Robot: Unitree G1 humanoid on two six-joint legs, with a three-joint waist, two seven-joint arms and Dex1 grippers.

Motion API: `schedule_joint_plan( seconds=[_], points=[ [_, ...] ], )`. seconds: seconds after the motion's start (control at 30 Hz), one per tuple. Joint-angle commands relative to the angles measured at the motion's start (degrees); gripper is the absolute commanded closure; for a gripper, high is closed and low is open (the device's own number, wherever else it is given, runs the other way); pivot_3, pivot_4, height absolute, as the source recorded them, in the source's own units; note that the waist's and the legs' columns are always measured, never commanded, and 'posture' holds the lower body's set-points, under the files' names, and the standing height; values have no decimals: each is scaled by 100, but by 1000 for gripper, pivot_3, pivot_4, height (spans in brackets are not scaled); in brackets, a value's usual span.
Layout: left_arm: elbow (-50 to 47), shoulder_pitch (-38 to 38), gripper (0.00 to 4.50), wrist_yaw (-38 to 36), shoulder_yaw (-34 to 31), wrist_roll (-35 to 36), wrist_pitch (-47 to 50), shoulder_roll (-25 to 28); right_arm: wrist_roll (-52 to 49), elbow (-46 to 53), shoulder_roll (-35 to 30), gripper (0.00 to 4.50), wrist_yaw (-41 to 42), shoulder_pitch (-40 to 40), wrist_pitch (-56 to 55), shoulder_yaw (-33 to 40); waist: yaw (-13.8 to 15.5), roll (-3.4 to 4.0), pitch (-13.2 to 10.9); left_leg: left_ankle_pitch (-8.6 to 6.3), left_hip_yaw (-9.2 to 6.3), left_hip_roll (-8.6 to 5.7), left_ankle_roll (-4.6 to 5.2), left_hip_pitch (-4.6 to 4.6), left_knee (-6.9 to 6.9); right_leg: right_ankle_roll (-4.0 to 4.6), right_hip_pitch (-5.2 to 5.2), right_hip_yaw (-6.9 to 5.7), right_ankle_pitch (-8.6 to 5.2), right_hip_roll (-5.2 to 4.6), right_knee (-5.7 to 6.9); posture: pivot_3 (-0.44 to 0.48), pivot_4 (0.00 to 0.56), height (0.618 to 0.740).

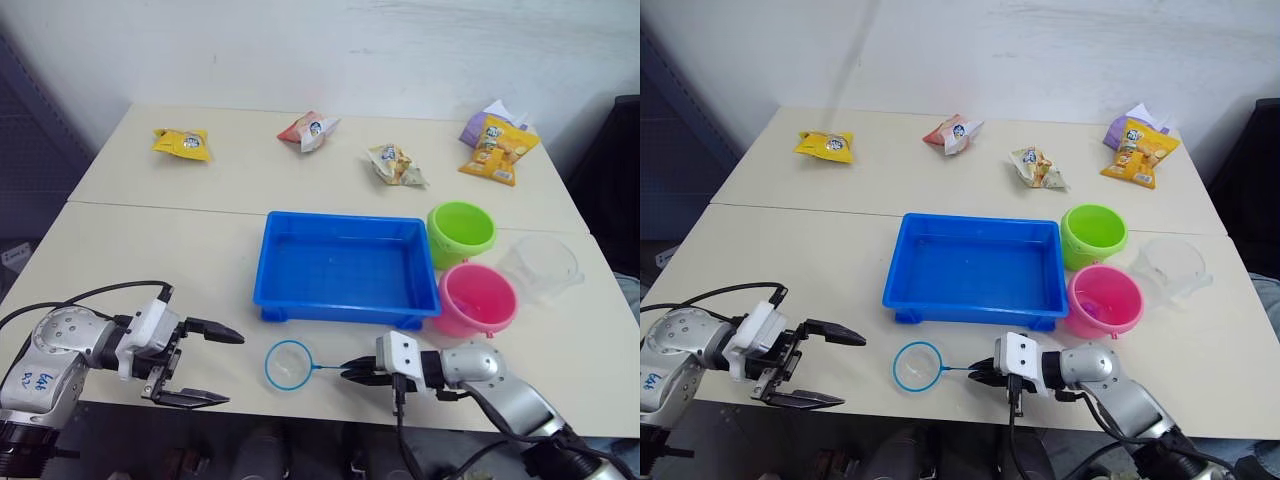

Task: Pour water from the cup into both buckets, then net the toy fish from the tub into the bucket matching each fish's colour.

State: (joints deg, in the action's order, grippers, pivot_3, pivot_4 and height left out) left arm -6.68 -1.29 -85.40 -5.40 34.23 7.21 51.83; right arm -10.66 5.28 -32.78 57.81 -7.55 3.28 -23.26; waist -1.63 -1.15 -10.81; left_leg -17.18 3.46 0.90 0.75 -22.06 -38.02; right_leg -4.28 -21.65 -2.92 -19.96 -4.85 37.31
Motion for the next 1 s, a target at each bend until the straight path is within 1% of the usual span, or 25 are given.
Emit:
schedule_joint_plan(
  seconds=[0.03,0.07,0.17,0.2,0.23,0.27,0.3,0.37,0.4,0.47,0.5,0.53,0.6,0.67,0.73,0.77,0.83,0.9,0.93,1.0],
  points=[
    [-241,20,0,25,-189,176,230,60,-134,-65,48,3630,245,-3,-50,52,-6,2,-1,0,0,0,1,1,0,0,0,0,0,0,2,0,150,738],
    [-234,2,0,15,-222,190,304,96,-219,-34,17,3366,375,33,-40,81,-5,2,-1,0,-1,0,1,1,0,1,0,0,-1,0,2,0,150,738],
    [-123,-55,0,6,-308,123,349,121,-303,27,29,1856,426,55,-295,284,-5,2,-1,-1,-4,0,0,1,1,2,0,-3,-1,0,1,0,150,738],
    [-67,-61,0,2,-343,92,346,128,-373,111,37,1245,412,62,-453,423,-3,2,-1,-2,-4,0,1,1,1,2,0,-3,-1,0,1,0,150,738],
    [-32,-52,0,-6,-374,84,384,155,-546,326,-29,766,432,114,-286,553,-6,3,-2,-2,-3,0,2,1,1,2,0,-3,-1,0,2,0,150,738],
    [-20,-18,0,-25,-418,101,447,195,-705,593,-144,163,509,211,-226,674,-1,3,-2,-2,-3,0,2,1,1,2,0,-3,-1,0,2,0,150,738],
    [-14,36,0,-28,-476,105,503,238,-945,990,-375,75,643,400,-11,820,3,4,-2,-3,-4,0,2,0,1,2,0,-3,-1,0,2,0,150,738],
    [7,138,0,24,-580,77,530,259,-1220,1535,-724,75,781,718,224,1042,8,7,-4,-7,-7,0,3,0,6,4,-1,-6,-2,0,-2,0,150,738],
    [119,207,0,241,-731,-35,432,208,-1507,1979,-1010,75,773,1079,395,1453,10,6,-4,-9,-11,1,2,0,9,4,1,-8,-2,0,-10,0,150,738],
    [361,303,0,507,-1002,-232,161,148,-1884,2578,-1365,75,645,1658,566,2251,45,19,-7,-11,-16,1,5,-4,12,4,5,-12,-2,-1,-22,0,150,738],
    [569,287,0,678,-1125,-458,-209,98,-2007,2774,-1466,75,600,1911,581,2630,45,17,-6,-14,-16,1,8,-4,14,4,6,-12,-2,-1,-25,0,150,738],
    [872,220,0,817,-1228,-731,-777,37,-2085,2869,-1483,75,556,2143,484,3065,49,16,-6,-17,-18,1,13,-2,16,4,11,-14,-2,0,-29,0,150,738],
    [1462,123,0,1045,-1351,-1088,-1351,16,-2307,2961,-1469,75,650,2577,285,3906,37,10,-2,-22,-18,1,22,1,16,2,14,-16,-1,0,-28,0,150,738],
    [1846,36,0,1134,-1366,-1195,-1508,25,-2365,2913,-1471,75,751,2942,220,4567,31,9,-1,-23,-17,1,24,4,17,1,15,-16,-1,1,-24,0,150,738],
    [2062,-25,0,1201,-1322,-1299,-1617,48,-2257,2579,-1549,75,1242,3251,-189,5152,28,8,-1,-24,-16,1,26,6,21,1,17,-16,-1,1,-27,0,150,738],
    [2103,-49,0,1209,-1302,-1319,-1643,49,-2204,2410,-1549,75,1382,3278,-390,5335,28,6,0,-25,-15,0,27,6,22,1,17,-16,0,0,-28,0,150,738],
    [2114,-59,0,1275,-1218,-1405,-1657,32,-2299,1998,-1510,75,1357,3120,-452,5598,11,3,2,-26,-12,0,31,6,23,-3,19,-14,2,0,-33,0,150,738],
    [2218,-87,0,1350,-1109,-1561,-1832,-27,-2206,1762,-1562,75,1354,2939,-499,5573,2,3,2,-26,-9,0,31,10,22,-5,20,-9,3,-1,-32,0,150,738],
    [2343,-204,0,1443,-1081,-1652,-2022,-81,-2187,1751,-1600,75,1356,2841,-473,5503,2,3,2,-26,-7,0,31,13,22,-5,20,-8,3,-1,-30,0,150,738],
    [2423,-350,0,1584,-1046,-1725,-2095,-126,-2040,1718,-1665,75,1441,2738,-561,5351,7,4,2,-23,-7,0,27,21,37,-3,19,-8,2,-1,-29,0,150,738]
  ],
)
